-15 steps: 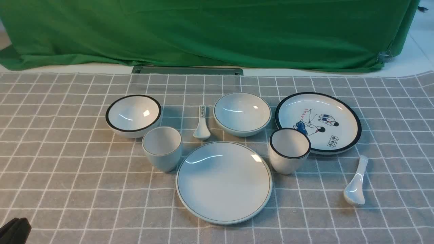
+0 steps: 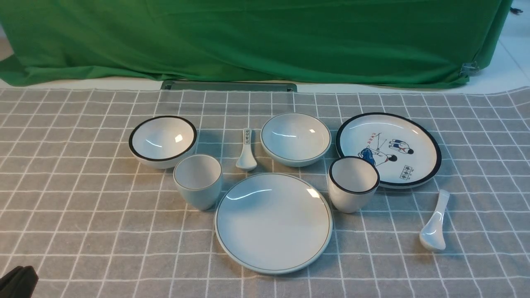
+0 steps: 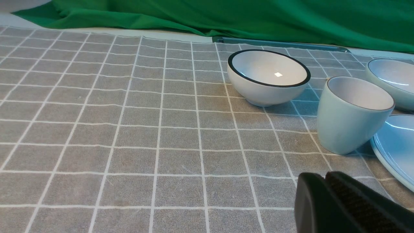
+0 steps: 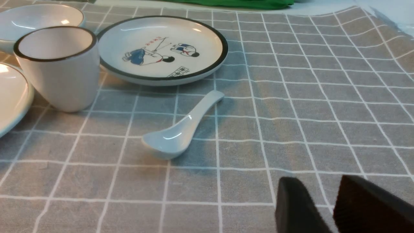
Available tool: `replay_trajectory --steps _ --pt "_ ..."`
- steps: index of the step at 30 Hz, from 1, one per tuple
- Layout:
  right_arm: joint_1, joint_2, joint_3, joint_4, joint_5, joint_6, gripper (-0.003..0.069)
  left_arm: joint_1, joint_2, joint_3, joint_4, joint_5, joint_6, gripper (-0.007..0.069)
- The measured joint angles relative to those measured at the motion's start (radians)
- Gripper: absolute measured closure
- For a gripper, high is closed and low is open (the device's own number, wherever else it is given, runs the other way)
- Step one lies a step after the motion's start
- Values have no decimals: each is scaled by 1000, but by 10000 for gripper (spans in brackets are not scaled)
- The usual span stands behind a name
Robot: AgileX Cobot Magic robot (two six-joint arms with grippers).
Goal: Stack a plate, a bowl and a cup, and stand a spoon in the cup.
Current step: Use the right arm to grab a blue rice bowl
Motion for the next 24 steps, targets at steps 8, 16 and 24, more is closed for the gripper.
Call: replay_trajectory --steps 8,16,24 --pt "0 0 0 0 0 0 418 0 0 0 0 0 0 607" --pt "0 0 0 0 0 0 418 0 0 0 -10 -35 -4 607" --pt "0 0 0 0 0 0 418 0 0 0 -415 -317 -244 607"
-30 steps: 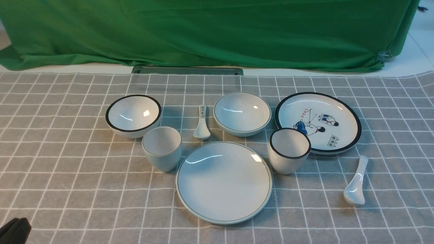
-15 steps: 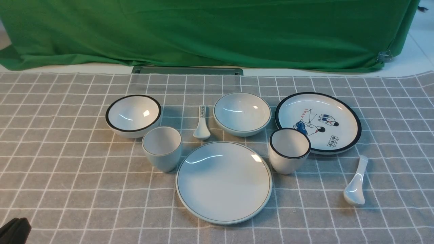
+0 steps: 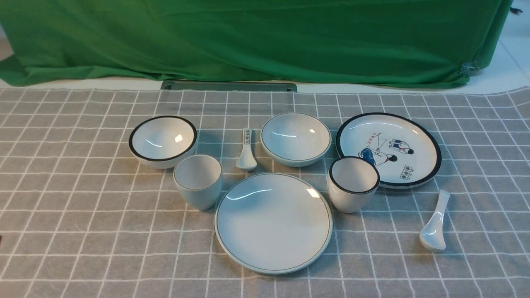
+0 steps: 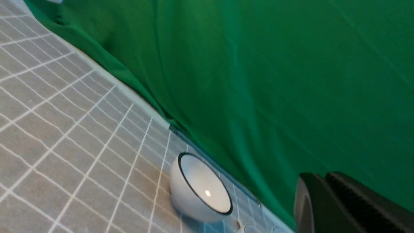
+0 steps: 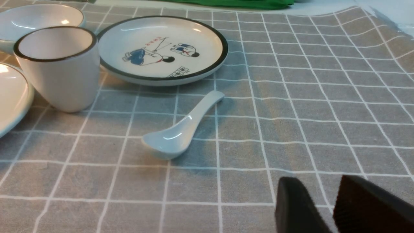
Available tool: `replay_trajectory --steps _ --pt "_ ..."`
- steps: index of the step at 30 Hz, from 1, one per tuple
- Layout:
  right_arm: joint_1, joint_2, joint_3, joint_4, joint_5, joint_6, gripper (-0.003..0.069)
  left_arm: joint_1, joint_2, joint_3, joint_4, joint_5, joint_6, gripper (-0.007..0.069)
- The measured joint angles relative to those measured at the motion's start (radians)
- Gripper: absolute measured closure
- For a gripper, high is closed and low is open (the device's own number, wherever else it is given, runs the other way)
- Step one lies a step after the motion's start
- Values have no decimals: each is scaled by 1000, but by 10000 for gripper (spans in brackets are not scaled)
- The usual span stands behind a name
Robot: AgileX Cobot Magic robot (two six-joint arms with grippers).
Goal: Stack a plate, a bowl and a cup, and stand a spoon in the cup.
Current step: Use the right arm to grab a blue rice bowl
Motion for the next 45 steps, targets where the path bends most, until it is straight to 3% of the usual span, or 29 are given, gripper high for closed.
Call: replay_trajectory --steps 3,7,10,16,20,29,33,35,38,42,45 --pt "0 0 0 0 0 0 418 -1 0 0 -10 -16 -19 607" --pt "0 0 0 0 0 0 418 -9 2 -45 15 93 -14 607" --pt "0 0 0 0 0 0 418 -33 99 -207 93 308 106 607" --pt "8 0 0 0 0 0 417 -42 402 -458 164 546 309 607" --pt "10 0 0 0 0 0 417 -93 572 -547 171 554 366 607" --pt "10 0 0 14 -40 25 417 -343 801 -604 192 527 382 607" --pt "10 0 0 104 -128 216 417 -358 840 -635 204 587 384 607" --pt "10 0 0 142 -211 411 417 -360 861 -667 217 640 384 607" --pt "12 0 0 159 -263 500 421 -360 868 -687 232 655 384 607" --pt "60 42 -72 165 -122 492 503 -360 868 -698 244 660 384 607" --pt "139 167 -237 164 40 359 561 -360 875 -704 246 668 384 607"
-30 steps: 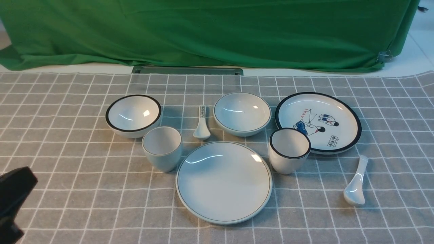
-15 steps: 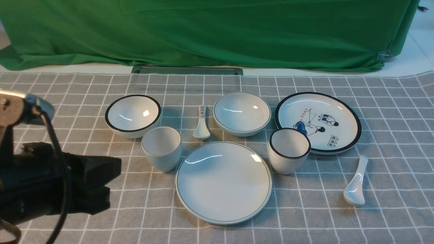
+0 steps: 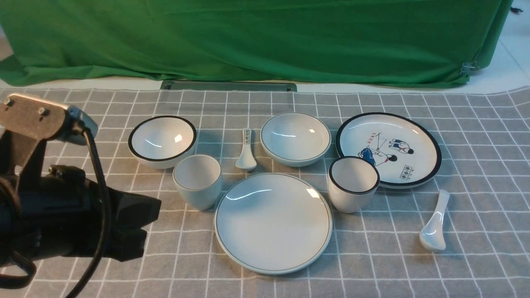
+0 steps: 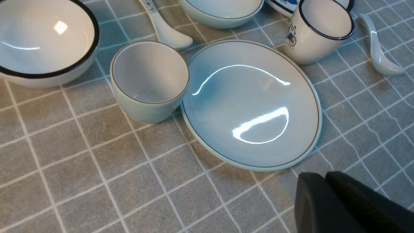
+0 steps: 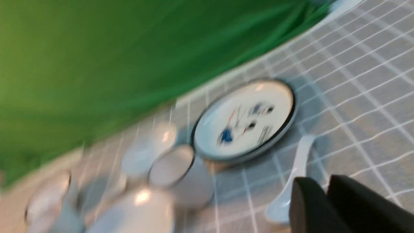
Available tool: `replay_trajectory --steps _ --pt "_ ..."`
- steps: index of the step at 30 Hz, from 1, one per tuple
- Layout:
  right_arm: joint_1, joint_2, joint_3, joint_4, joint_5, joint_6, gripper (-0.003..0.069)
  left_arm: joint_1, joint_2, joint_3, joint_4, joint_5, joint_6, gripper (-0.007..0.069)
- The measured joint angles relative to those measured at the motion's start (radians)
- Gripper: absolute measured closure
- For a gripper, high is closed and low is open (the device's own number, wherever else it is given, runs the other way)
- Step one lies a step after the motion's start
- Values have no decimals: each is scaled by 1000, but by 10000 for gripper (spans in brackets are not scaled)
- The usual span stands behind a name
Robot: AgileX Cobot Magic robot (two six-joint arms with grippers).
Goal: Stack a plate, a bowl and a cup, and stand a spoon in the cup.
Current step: Use the right arm to grab a blue rice bowl
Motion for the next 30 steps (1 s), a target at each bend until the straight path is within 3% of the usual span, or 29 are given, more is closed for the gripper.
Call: replay_trajectory --steps 3,7,18,20,26,30 --pt "129 319 -284 -21 234 -181 580 0 4 -5 0 -5 1 607" --pt "234 683 -567 -88 404 -299 585 0 -15 -13 1 -3 19 607" --pt "434 1290 -1067 -130 504 -434 574 0 -276 -26 -8 -27 22 607" --pt "452 1393 -1175 -130 563 -448 532 0 -326 -26 -8 -20 23 607" --pt "459 1727 -1462 -133 667 -490 293 0 -431 -26 -8 -14 23 607" --pt "465 1878 -1623 -131 699 -491 253 0 -442 -26 -7 12 23 607"
